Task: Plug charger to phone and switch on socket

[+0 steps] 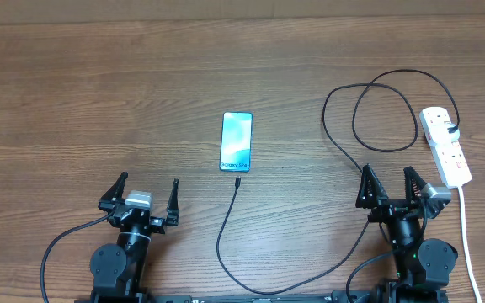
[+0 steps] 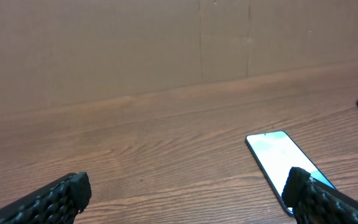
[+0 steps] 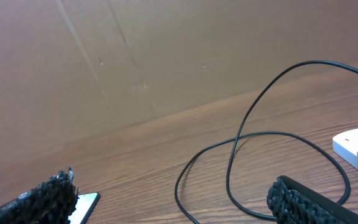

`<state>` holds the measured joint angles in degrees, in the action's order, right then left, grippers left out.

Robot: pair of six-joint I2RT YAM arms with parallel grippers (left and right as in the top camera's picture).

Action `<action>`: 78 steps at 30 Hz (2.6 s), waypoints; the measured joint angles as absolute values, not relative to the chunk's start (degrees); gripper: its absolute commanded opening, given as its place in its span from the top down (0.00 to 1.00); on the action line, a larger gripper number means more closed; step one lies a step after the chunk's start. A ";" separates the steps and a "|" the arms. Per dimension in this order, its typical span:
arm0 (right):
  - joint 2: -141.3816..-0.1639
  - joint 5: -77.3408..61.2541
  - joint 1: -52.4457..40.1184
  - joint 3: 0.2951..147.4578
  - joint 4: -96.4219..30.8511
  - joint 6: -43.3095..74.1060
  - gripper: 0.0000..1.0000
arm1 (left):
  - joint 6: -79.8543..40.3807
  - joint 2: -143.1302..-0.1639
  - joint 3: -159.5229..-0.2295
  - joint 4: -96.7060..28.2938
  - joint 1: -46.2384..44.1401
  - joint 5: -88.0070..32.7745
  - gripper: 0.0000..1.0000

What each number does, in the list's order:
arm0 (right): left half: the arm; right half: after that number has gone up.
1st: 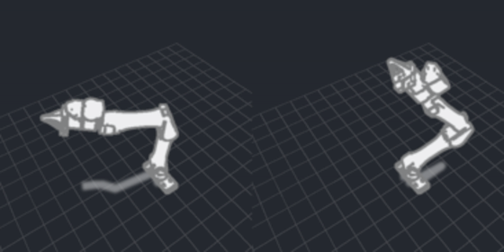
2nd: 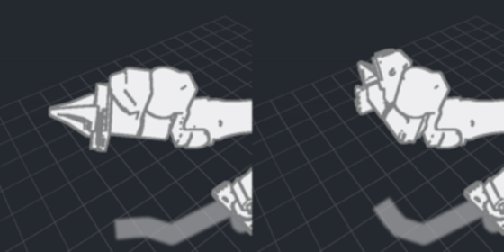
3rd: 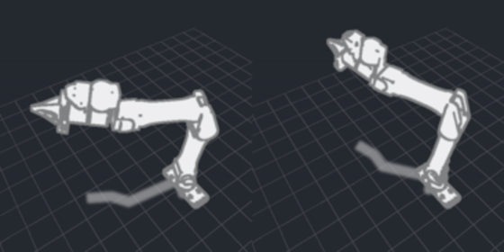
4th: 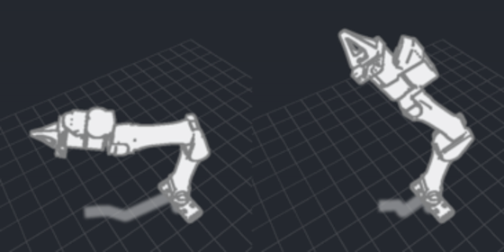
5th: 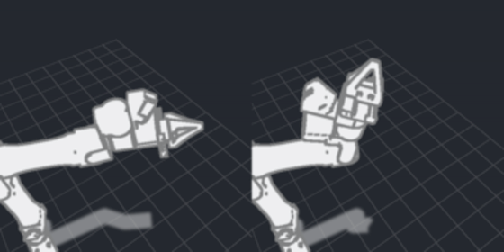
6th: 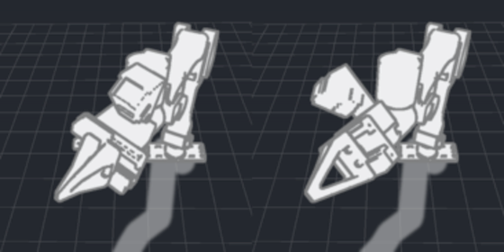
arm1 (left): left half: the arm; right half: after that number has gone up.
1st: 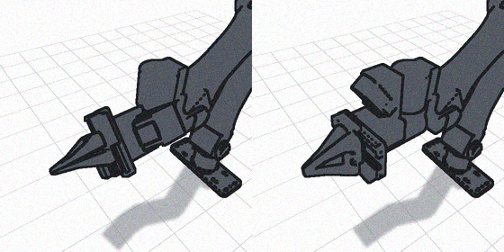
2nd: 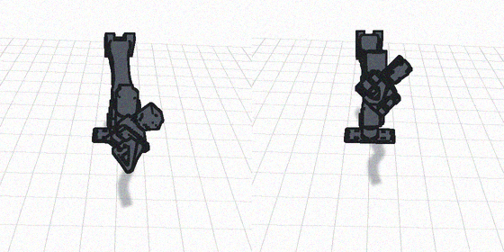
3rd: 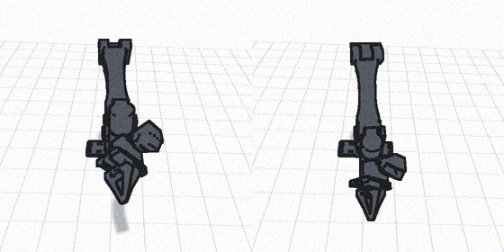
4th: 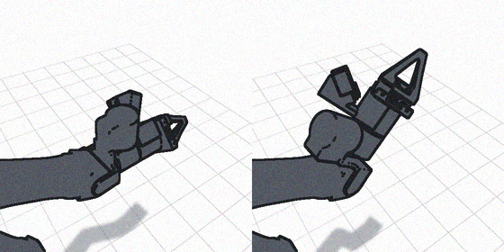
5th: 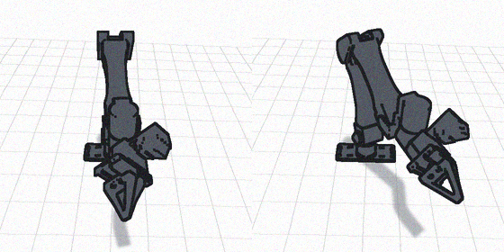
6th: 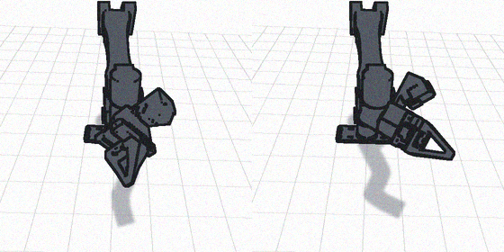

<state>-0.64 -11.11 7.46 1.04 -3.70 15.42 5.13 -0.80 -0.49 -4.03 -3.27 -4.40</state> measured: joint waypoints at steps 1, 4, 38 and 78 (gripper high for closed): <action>-0.64 -11.14 7.46 1.04 -3.75 15.40 0.00 | 5.13 -0.80 -0.49 -4.03 -3.27 -4.40 0.00; -0.64 -11.16 7.46 1.04 -3.73 15.40 0.00 | 5.13 -0.80 -0.49 -4.03 -3.27 -4.40 0.00; -0.64 -11.14 7.46 1.04 -3.73 15.40 0.00 | 4.91 -0.80 -0.49 -2.57 -3.27 -4.60 0.00; -0.62 -11.14 7.44 1.04 -3.92 15.38 0.00 | -6.92 -64.90 -107.33 -81.65 -3.27 -27.09 0.00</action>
<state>-0.62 -11.14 7.44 1.04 -3.92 15.38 -6.92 -64.90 -107.33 -81.65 -3.27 -27.09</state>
